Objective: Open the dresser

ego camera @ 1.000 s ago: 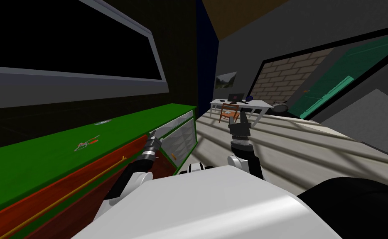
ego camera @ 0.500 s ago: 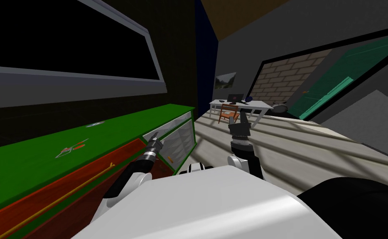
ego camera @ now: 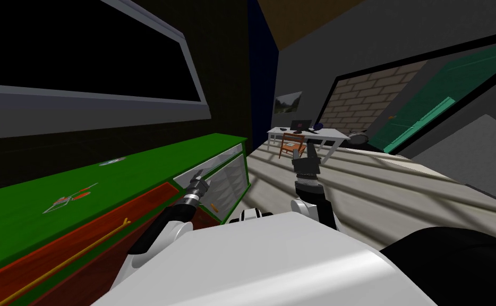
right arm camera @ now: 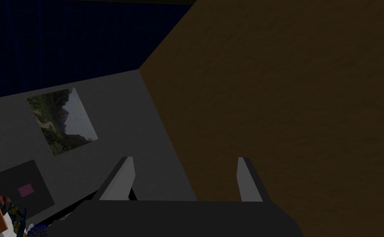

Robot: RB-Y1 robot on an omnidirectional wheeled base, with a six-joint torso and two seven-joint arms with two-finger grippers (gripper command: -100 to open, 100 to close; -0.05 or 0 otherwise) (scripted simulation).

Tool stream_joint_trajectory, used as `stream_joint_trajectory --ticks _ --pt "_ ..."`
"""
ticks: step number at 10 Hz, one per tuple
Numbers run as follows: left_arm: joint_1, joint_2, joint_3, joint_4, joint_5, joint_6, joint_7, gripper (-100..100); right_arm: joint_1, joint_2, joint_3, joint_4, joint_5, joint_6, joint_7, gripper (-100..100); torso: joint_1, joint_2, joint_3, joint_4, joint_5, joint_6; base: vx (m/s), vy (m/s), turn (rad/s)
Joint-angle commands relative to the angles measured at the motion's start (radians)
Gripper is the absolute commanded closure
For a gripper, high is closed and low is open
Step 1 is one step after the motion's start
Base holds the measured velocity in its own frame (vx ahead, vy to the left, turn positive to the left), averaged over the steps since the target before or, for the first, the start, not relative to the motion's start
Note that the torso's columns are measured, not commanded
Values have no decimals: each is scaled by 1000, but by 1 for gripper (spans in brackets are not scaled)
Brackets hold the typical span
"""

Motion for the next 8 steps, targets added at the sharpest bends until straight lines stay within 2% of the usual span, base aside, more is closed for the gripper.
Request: stream_joint_trajectory --ticks 1,7,8 --pt "0 0 0 0 0 0 0 100 0 0 0 0 0 0 0 0 0 0 0 0 0 0 0 0 0" --pt "26 2 -7 -33 5 8 -4 100 0 0 0 0 0 0 0 0 -3 -1 -1 0 -1 0 -93 -122 13" --pt "24 3 -6 7 3 6 -5 -100 0 0 0 0 0 0 0 0 4 -5 -2 -1 1 0 -9 -15 -4"
